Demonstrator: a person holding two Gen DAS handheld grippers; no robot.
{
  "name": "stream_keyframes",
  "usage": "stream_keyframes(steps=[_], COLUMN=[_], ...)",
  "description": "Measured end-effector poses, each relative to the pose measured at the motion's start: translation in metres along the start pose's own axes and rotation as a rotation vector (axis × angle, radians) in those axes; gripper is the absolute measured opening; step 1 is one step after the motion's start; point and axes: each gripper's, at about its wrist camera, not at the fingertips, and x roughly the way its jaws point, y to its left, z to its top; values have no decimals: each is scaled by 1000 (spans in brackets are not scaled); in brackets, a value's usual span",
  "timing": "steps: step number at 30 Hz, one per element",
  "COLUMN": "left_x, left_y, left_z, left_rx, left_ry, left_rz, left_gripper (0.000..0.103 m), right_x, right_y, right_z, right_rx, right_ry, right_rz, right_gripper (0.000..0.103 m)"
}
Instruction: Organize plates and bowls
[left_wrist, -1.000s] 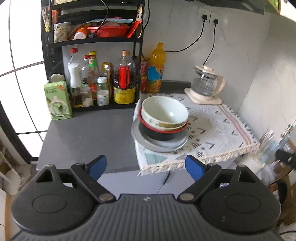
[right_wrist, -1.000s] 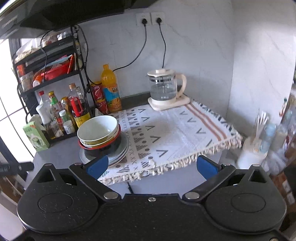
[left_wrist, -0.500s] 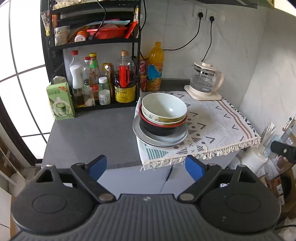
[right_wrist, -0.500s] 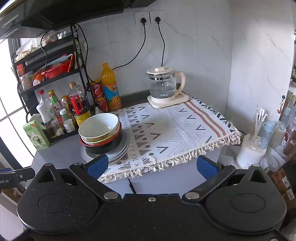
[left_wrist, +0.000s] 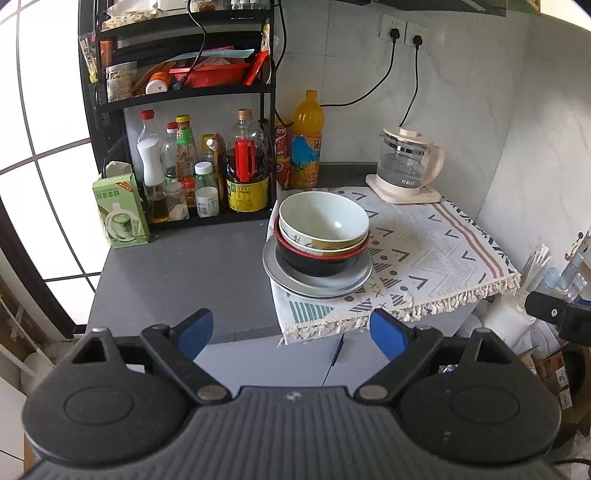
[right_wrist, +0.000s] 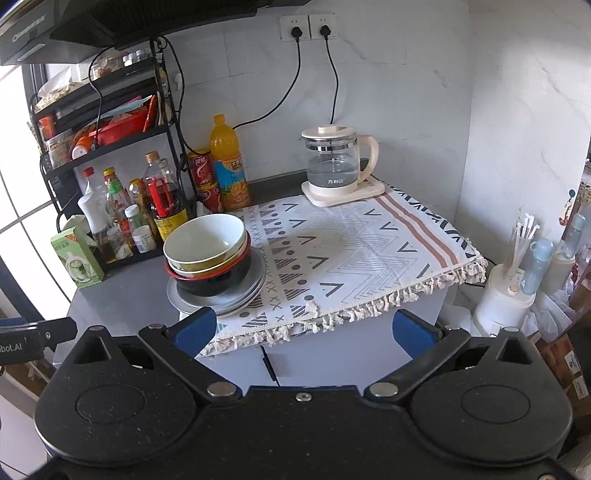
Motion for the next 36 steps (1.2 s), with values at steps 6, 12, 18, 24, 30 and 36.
stream_keyframes(steps=[6, 12, 18, 24, 30, 36], left_x=[1, 4, 8, 9, 10, 10], left_y=[3, 4, 9, 11, 9, 9], left_z=[0, -1, -3, -2, -1, -1], left_rx=[-13, -17, -20, -26, -16, -12], left_ry=[13, 12, 33, 27, 25, 26], left_rz=[9, 16, 9, 14, 11, 16], left_gripper=[90, 90, 90, 90, 90, 90], right_x=[1, 4, 4, 6, 7, 7], right_y=[-1, 1, 5, 5, 6, 5], right_z=[0, -1, -1, -2, -2, -2], right_rx=[7, 7, -5, -1, -7, -6], right_ry=[6, 19, 13, 19, 21, 22], right_rz=[0, 8, 9, 12, 17, 16], right_gripper=[103, 103, 103, 103, 103, 103])
